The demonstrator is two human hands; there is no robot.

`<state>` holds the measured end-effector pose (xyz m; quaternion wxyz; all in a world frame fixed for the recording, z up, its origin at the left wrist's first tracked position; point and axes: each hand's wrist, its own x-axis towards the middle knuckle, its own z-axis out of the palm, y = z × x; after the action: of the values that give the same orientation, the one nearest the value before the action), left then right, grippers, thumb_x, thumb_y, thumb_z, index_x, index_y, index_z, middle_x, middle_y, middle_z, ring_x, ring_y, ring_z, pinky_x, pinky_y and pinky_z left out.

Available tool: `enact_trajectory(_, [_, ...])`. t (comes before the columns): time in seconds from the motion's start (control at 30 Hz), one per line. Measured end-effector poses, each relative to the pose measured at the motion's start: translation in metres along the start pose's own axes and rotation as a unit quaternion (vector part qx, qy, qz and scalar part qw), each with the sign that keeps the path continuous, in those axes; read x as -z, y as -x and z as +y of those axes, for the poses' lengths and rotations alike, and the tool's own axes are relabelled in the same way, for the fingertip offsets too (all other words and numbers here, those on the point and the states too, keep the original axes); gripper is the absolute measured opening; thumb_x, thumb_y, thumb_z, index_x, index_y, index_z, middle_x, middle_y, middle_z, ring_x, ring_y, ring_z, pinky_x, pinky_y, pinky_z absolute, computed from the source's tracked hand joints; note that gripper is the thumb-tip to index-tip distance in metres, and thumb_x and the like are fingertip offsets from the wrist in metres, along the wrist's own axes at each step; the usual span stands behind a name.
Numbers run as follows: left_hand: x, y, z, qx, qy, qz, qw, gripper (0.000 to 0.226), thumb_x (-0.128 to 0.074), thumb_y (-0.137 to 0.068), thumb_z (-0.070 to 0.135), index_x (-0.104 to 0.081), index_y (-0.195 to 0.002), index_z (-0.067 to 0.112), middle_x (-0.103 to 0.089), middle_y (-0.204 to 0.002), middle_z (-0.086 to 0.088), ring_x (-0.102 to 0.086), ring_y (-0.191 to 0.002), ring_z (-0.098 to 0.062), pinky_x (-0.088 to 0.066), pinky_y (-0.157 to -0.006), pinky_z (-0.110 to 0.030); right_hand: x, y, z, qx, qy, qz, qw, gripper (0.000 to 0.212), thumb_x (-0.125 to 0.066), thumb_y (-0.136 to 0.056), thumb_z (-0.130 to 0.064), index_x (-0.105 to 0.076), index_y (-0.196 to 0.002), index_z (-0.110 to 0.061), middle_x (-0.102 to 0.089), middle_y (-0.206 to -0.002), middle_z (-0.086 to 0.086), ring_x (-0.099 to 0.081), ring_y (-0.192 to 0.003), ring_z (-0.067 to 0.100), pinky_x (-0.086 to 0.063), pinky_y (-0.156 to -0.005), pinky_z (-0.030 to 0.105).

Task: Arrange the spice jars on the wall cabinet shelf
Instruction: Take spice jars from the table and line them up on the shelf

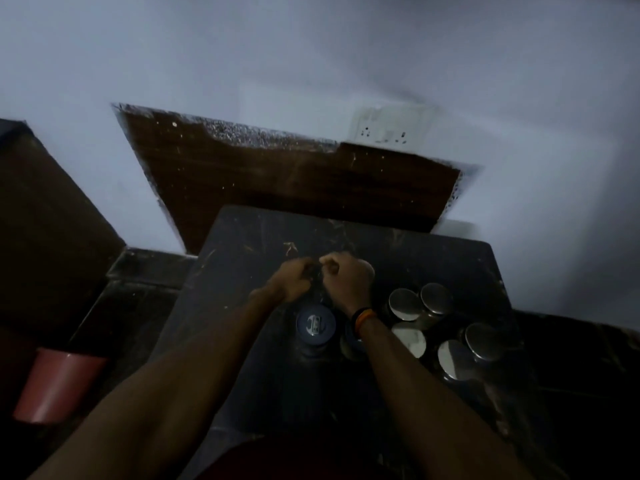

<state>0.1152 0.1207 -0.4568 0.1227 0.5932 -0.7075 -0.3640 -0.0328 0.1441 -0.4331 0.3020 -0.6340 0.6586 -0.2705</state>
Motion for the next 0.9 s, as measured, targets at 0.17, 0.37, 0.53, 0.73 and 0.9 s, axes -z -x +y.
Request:
enact_trajectory(0.17, [-0.039, 0.017, -0.024, 0.059, 0.066, 0.002, 0.996, 0.033, -0.056, -0.090, 0.005, -0.065, -0.121, 0.012, -0.068, -0.116, -0.009, -0.063, -0.105, -0.022, -0.050, -0.091, -0.030, -0.038, 0.048, 0.042, -0.011, 0.092, 0.002, 0.996, 0.029, -0.059, -0.094, -0.019, -0.068, -0.120, -0.014, -0.063, -0.123, 0.008, -0.054, -0.119, 0.026, -0.043, -0.105, 0.038])
enact_trajectory(0.37, [-0.058, 0.027, -0.035, 0.120, 0.143, 0.023, 0.982, 0.025, -0.050, -0.092, 0.003, -0.070, -0.106, 0.010, -0.071, -0.109, -0.007, -0.065, -0.104, -0.023, -0.049, -0.093, -0.031, -0.049, 0.072, 0.074, 0.039, 0.195, -0.041, 0.979, 0.074, -0.066, -0.081, -0.063, -0.053, -0.140, -0.021, -0.055, -0.134, 0.000, -0.045, -0.122, 0.022, -0.040, -0.106, 0.036])
enact_trajectory(0.53, [-0.067, 0.034, -0.036, 0.146, 0.189, 0.029, 0.970, 0.029, -0.048, -0.094, 0.001, -0.072, -0.110, 0.006, -0.071, -0.112, -0.011, -0.065, -0.106, -0.025, -0.052, -0.093, -0.032, -0.057, 0.075, 0.082, 0.059, 0.242, -0.050, 0.967, 0.092, -0.061, -0.069, -0.081, -0.052, -0.139, -0.021, -0.058, -0.131, 0.003, -0.048, -0.116, 0.025, -0.038, -0.102, 0.040])
enact_trajectory(0.73, [-0.071, 0.037, -0.034, 0.166, 0.258, 0.059, 0.950, 0.027, -0.047, -0.098, 0.004, -0.072, -0.107, 0.003, -0.071, -0.112, -0.015, -0.065, -0.105, -0.027, -0.053, -0.094, -0.036, -0.065, 0.073, 0.080, 0.034, 0.240, -0.038, 0.970, 0.091, -0.068, -0.070, -0.075, -0.047, -0.142, -0.024, -0.059, -0.131, 0.004, -0.046, -0.117, 0.028, -0.037, -0.104, 0.044])
enact_trajectory(0.9, [-0.071, 0.043, -0.033, 0.177, 0.342, 0.109, 0.916, 0.027, -0.050, -0.102, 0.017, -0.075, -0.105, 0.005, -0.073, -0.107, -0.015, -0.067, -0.106, -0.030, -0.053, -0.098, -0.044, -0.066, 0.065, 0.063, -0.011, 0.211, -0.018, 0.977, 0.087, -0.069, -0.064, -0.069, -0.044, -0.137, -0.030, -0.061, -0.128, 0.002, -0.044, -0.116, 0.027, -0.037, -0.100, 0.045])
